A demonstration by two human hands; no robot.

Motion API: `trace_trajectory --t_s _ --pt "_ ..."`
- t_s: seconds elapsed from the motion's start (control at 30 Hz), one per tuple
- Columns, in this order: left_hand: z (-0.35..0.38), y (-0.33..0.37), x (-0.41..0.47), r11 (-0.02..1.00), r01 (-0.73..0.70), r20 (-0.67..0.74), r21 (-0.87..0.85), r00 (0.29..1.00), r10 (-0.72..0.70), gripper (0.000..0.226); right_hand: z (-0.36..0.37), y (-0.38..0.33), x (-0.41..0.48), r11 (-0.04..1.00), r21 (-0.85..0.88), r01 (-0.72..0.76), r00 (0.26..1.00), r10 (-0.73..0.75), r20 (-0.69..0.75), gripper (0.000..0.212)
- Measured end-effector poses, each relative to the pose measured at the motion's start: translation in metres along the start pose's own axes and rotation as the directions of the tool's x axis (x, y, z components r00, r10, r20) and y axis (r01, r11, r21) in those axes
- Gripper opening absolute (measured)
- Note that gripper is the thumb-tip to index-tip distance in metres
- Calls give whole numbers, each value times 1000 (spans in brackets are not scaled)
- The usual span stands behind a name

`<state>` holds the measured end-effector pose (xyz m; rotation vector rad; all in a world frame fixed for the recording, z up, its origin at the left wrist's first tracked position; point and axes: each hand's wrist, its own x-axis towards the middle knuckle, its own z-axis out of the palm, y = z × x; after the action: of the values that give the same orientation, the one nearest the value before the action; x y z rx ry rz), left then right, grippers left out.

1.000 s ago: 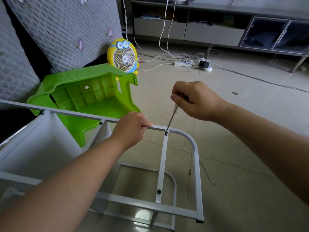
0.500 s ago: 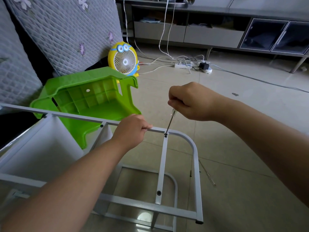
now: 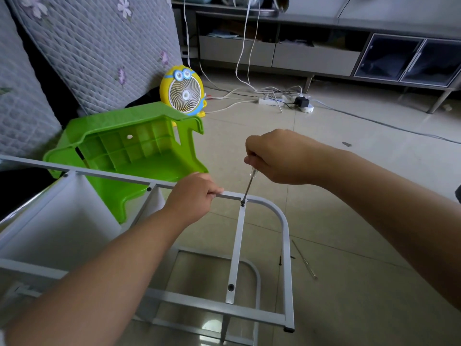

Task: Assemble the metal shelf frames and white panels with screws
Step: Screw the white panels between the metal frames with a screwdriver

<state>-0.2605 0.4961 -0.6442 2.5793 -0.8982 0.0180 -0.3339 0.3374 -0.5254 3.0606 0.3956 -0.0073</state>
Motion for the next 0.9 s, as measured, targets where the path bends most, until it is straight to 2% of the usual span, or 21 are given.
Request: trace_trajectory --t_s 0.2,0.33,0.4,0.5,0.6,0.7,0.83,0.9 --pt "-5 -1 2 1000 8 30 -30 1000 -7 25 -13 -6 6 998 -36 43 981 -36 191 13" --pt "-12 -4 6 998 3 98 -59 995 3 23 -20 -16 9 983 -132 130 971 -99 217 11" --pt "-15 -5 8 998 -3 128 -56 992 10 25 -22 -17 8 968 -198 155 970 -112 214 13" --pt "-17 -6 10 1000 -20 175 -18 984 23 28 -25 -14 6 944 -294 153 969 -86 230 34" --pt "-19 -7 12 1000 -15 180 -24 983 20 27 -28 -17 4 933 -331 139 966 -54 252 38" --pt "-17 -7 10 999 -2 158 -48 987 10 28 -26 -24 10 933 -332 138 964 -49 263 32" --pt "-15 -7 8 997 5 137 -74 991 5 29 -30 -26 12 981 -183 62 955 -5 296 17" --pt "-15 -8 9 998 5 142 -59 990 4 30 -32 -25 10 974 -210 80 944 -7 329 8"
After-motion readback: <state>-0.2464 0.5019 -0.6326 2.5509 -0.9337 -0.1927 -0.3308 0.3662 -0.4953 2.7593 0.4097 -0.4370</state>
